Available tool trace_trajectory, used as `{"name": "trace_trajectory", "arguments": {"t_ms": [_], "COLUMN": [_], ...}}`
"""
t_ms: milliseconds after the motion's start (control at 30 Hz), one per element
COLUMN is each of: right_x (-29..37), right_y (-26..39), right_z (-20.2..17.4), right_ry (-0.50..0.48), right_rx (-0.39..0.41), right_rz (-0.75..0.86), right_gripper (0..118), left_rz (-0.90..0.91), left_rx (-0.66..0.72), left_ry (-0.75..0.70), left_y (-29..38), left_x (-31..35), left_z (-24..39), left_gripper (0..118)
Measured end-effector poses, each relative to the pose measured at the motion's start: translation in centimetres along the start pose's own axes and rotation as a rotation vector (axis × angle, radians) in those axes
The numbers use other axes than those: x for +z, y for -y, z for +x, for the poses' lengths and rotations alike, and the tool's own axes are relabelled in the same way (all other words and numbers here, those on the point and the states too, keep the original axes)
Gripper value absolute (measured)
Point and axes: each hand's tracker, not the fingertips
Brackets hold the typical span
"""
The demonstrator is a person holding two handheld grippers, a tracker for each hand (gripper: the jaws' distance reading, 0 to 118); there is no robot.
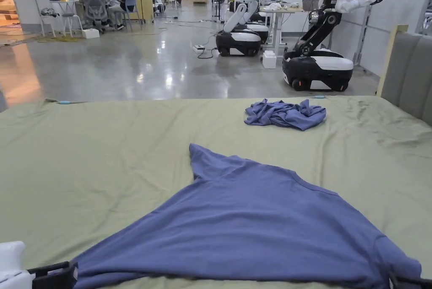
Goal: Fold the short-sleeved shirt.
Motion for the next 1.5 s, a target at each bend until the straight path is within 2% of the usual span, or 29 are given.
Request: {"name": "trace_trajectory", "arguments": {"t_ms": [33,133,200,233,267,300,333,400,467,500,533,567,600,633,767,800,833,867,900,933,967,1167,1233,1333,1367,1400,1433,1467,1500], "right_x": [1.3,4.7,6.5,7.2,7.8,8.0,8.0,7.7,7.3,7.0,6.7,6.5,6.3,6.1,5.2,4.9,4.6,4.3,4.0,3.6,3.0,-3.8,-8.5,-16.6,-19.5,-23.2,-26.5,-29.4,-32.2], "right_y": [-0.2,-1.3,-2.0,-2.2,-2.4,-2.5,-2.7,-3.0,-3.4,-3.7,-4.1,-4.4,-4.7,-4.9,-5.4,-5.4,-5.6,-5.7,-5.8,-6.0,-6.3,-11.9,-15.5,-21.1,-22.9,-24.8,-26.1,-27.1,-27.9], "right_z": [0.1,-0.8,-1.6,-2.3,-3.2,-4.1,-4.9,-5.8,-7.0,-7.6,-7.9,-8.2,-8.5,-8.7,-9.6,-9.8,-10.0,-10.1,-10.1,-10.2,-10.1,-11.6,-12.3,-14.7,-15.4,-16.3,-17.2,-17.8,-18.3], "right_ry": [-0.032,-0.006,-0.068,-0.109,-0.115,-0.091,-0.027,-0.190,-0.191,-0.200,-0.207,-0.213,-0.220,-0.238,-0.294,-0.293,-0.291,-0.289,-0.290,-0.293,-0.304,-0.347,-0.408,-0.398,-0.442,-0.457,-0.468,-0.432,-0.378], "right_rx": [-0.013,-0.017,-0.031,-0.023,-0.010,0.000,0.024,0.002,0.011,0.036,0.058,0.067,0.067,0.066,0.082,0.092,0.102,0.109,0.113,0.111,0.105,0.202,0.185,0.230,0.211,0.193,0.194,0.213,0.203], "right_rz": [0.109,0.157,0.193,0.209,0.244,0.246,0.246,0.213,0.214,0.211,0.208,0.207,0.209,0.211,0.221,0.219,0.213,0.206,0.202,0.194,0.176,0.116,0.068,0.071,0.002,-0.057,-0.102,-0.150,-0.124], "right_gripper": [118,118,117,107,80,32,3,3,3,3,3,3,3,3,3,3,3,3,3,3,3,3,3,7,25,59,108,118,117], "left_rz": [0.089,0.171,0.231,0.233,0.248,0.241,0.260,0.158,0.152,0.076,-0.032,-0.055,-0.020,-0.037,-0.157,-0.257,-0.274,-0.284,-0.215,-0.182,-0.182,-0.048,-0.045,-0.048,-0.050,-0.060,-0.063,-0.067,-0.070], "left_rx": [0.007,0.020,0.026,0.030,0.035,0.035,0.054,0.028,0.039,0.028,0.026,0.083,0.152,0.183,0.259,0.232,0.201,0.134,0.008,-0.030,-0.035,0.015,0.037,0.027,0.022,0.014,0.009,0.003,-0.002], "left_ry": [0.012,-0.022,0.037,0.035,0.006,-0.035,-0.016,0.062,0.023,-0.006,-0.009,-0.025,-0.007,0.007,-0.019,0.030,0.071,0.016,-0.124,-0.058,-0.043,0.001,0.029,0.042,0.046,0.048,0.049,0.048,0.042], "left_y": [0.2,0.5,1.2,1.2,1.6,2.0,2.1,1.7,1.6,0.9,0.2,-0.3,-0.5,-1.1,-2.5,-2.6,-2.4,-2.5,-1.2,-1.1,-1.1,-0.8,-0.9,-1.1,-1.0,-1.1,-1.2,-1.1,-1.0], "left_x": [1.5,5.6,8.4,8.4,8.8,8.9,8.9,7.0,4.3,2.8,0.6,-0.9,-2.2,-3.7,-8.1,-9.0,-9.5,-9.7,-8.7,-8.3,-8.0,-5.9,-5.4,-5.6,-5.6,-5.7,-5.9,-5.9,-6.0], "left_z": [0.1,0.8,1.4,0.9,1.4,1.6,1.3,0.9,0.0,-0.4,-1.2,-2.0,-3.2,-3.4,-4.5,-4.5,-4.3,-3.8,-2.0,-1.5,-1.3,0.0,0.0,0.4,0.4,0.6,0.7,0.8,0.9], "left_gripper": [118,118,116,86,32,0,0,0,0,0,7,37,85,118,118,107,82,70,58,26,3,3,3,3,3,3,3,3,3]}}
